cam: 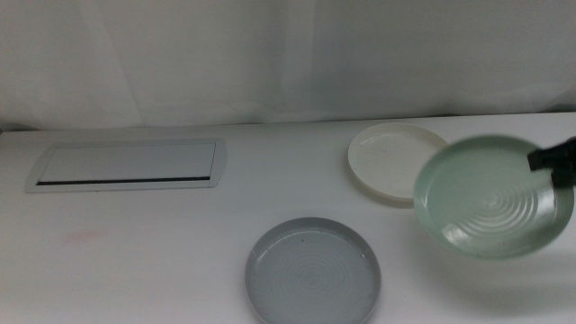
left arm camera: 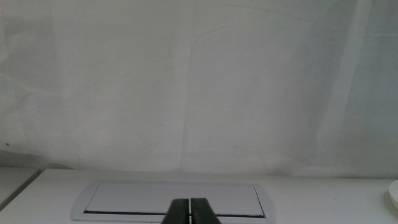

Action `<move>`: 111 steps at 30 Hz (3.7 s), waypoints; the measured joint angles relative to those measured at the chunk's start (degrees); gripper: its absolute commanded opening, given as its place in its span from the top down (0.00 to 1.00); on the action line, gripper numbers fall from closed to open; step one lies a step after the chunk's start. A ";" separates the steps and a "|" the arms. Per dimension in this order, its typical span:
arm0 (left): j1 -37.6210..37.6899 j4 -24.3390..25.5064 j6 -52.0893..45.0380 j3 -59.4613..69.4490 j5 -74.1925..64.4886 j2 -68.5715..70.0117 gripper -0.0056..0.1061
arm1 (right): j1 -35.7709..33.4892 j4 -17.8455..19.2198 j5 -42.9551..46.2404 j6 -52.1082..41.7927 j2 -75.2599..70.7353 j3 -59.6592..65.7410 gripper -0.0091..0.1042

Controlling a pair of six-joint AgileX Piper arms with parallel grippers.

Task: Stack the three bowls on top of each other.

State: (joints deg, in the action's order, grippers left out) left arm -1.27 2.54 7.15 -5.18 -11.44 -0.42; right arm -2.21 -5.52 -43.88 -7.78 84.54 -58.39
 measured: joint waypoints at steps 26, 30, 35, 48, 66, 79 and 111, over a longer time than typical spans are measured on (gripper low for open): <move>0.00 0.00 0.00 0.00 0.00 0.00 0.98 | -32.02 -6.41 -0.13 7.78 9.59 -5.74 0.94; 0.00 0.00 0.00 0.00 0.00 0.00 0.98 | -33.67 -6.41 1.28 7.78 13.12 -5.74 0.94; 0.00 0.00 0.00 0.00 0.23 0.00 0.98 | -34.87 -6.41 1.89 7.78 15.49 -5.74 0.94; 0.00 0.00 0.00 0.00 0.50 0.00 0.98 | -35.07 -6.67 2.72 7.78 17.85 -5.76 0.93; 0.00 0.00 0.00 0.00 1.05 0.00 0.98 | -35.07 -6.53 3.17 7.78 18.20 -5.76 0.01; 0.00 0.00 0.00 0.00 1.17 0.00 0.98 | -35.07 2.37 -1.90 9.64 18.06 -11.48 0.01; 0.00 0.00 0.00 0.00 1.17 0.00 0.98 | -12.43 17.96 -10.35 18.25 -16.81 -14.93 0.01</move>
State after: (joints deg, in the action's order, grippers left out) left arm -1.27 2.54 7.15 -5.18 -10.28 -0.42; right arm -14.64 12.45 -54.23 10.47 67.74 -73.32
